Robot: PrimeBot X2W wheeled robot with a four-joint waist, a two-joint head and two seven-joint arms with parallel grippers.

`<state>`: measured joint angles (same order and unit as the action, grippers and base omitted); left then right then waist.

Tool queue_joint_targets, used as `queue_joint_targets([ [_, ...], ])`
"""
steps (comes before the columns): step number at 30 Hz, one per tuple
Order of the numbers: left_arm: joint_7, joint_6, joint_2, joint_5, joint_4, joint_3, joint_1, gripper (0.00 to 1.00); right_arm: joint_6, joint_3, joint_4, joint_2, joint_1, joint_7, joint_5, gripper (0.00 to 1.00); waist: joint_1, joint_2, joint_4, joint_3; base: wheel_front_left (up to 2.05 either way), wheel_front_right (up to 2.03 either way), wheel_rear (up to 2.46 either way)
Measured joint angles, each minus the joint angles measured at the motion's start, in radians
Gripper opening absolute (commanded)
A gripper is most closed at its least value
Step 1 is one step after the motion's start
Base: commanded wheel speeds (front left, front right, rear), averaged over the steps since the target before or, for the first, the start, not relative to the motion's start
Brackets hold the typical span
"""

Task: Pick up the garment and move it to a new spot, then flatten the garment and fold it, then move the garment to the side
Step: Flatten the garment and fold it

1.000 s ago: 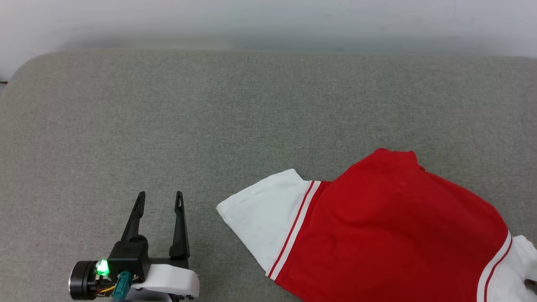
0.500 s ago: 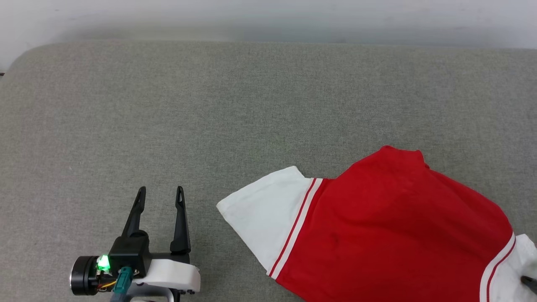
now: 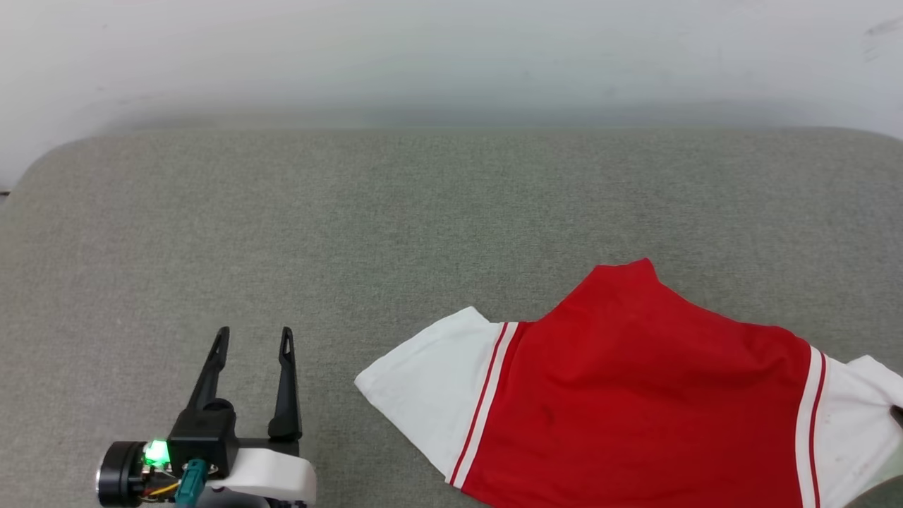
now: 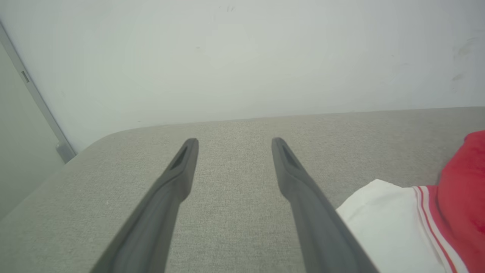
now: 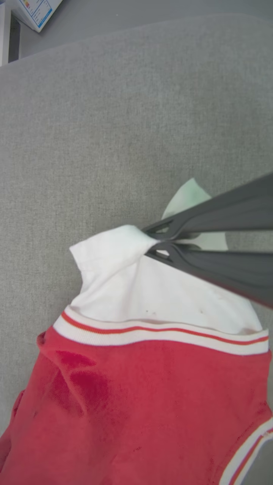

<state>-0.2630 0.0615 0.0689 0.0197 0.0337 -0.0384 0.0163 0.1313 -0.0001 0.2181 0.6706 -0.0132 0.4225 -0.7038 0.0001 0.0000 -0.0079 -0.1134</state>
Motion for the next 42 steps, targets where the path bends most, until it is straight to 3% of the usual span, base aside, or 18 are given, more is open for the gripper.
queue_joint_targets([
  [4, 0.000, -0.021, 0.034, -0.008, -0.004, 0.004, -0.011, 1.00, 0.000, -0.049, -0.096, -0.030, -0.050, -0.018, 0.019, 0.00, 0.0000, 0.0000, -0.013, 0.017, 0.00, 0.00, 0.00],
  [14, 0.016, -0.163, 0.169, 0.019, 0.065, -0.050, -0.156, 1.00, 0.000, -0.115, -0.279, -0.114, -0.116, 0.038, 0.081, 0.00, 0.0000, 0.0000, -0.023, 0.038, 0.00, 0.00, 0.00],
  [19, 0.176, -0.189, 0.250, 0.108, 0.062, -0.160, -0.260, 1.00, 0.000, -0.128, -0.296, -0.135, -0.128, 0.055, 0.105, 0.00, 0.0000, 0.0000, -0.017, 0.040, 0.00, 0.00, 0.00],
  [26, 0.474, -0.191, 0.430, 0.364, -0.006, -0.407, -0.391, 1.00, 0.000, -0.130, -0.289, -0.142, -0.124, 0.063, 0.114, 0.00, 0.0000, 0.0000, -0.014, 0.029, 0.00, 0.00, 0.00],
  [30, 0.611, -0.191, 0.498, 0.464, -0.032, -0.514, -0.461, 1.00, 0.000, -0.120, -0.278, -0.143, -0.109, 0.063, 0.115, 0.00, 0.0000, 0.0000, -0.016, 0.019, 0.00, 0.00, 0.00],
  [42, 0.871, -0.191, 0.591, 0.655, 0.005, -0.782, -0.603, 1.00, 0.000, -0.072, -0.236, -0.132, -0.042, 0.038, 0.113, 0.00, 0.0000, 0.0000, -0.048, -0.029, 0.00, 0.00, 0.00],
])
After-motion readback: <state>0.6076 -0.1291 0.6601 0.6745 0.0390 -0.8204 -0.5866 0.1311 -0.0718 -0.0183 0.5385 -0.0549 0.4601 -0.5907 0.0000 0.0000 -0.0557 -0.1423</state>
